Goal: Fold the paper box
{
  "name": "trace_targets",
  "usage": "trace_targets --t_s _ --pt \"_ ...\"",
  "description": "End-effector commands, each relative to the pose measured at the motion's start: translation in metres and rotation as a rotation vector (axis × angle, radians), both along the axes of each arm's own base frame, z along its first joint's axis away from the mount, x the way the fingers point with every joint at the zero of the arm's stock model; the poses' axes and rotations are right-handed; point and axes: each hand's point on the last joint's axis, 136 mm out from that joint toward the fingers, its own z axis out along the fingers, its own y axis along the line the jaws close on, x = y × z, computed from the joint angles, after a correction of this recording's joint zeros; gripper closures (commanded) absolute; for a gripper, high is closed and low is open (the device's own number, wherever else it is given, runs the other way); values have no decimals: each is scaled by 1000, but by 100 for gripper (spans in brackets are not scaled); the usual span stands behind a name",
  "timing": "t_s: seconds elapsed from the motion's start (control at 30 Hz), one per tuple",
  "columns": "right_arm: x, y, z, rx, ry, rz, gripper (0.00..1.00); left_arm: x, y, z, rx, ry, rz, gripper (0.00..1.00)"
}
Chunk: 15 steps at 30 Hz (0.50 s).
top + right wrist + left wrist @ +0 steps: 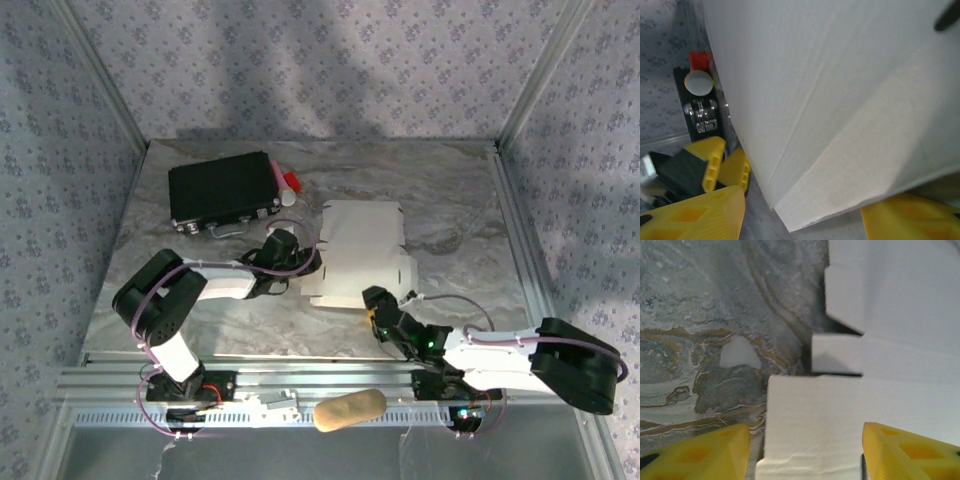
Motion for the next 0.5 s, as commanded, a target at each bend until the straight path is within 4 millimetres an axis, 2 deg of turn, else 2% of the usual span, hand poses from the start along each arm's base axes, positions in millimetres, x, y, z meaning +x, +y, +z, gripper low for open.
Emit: trace_targets --t_s 0.0,0.13,0.47 --pt "11 -20 -4 -70 -43 -27 38 8 -17 7 -46 -30 -47 43" --pt "20 -25 4 -65 -64 -33 41 6 -21 3 -73 -19 -50 44" --pt "47 -30 14 -49 -85 -52 54 2 -33 18 -73 -39 -77 46"
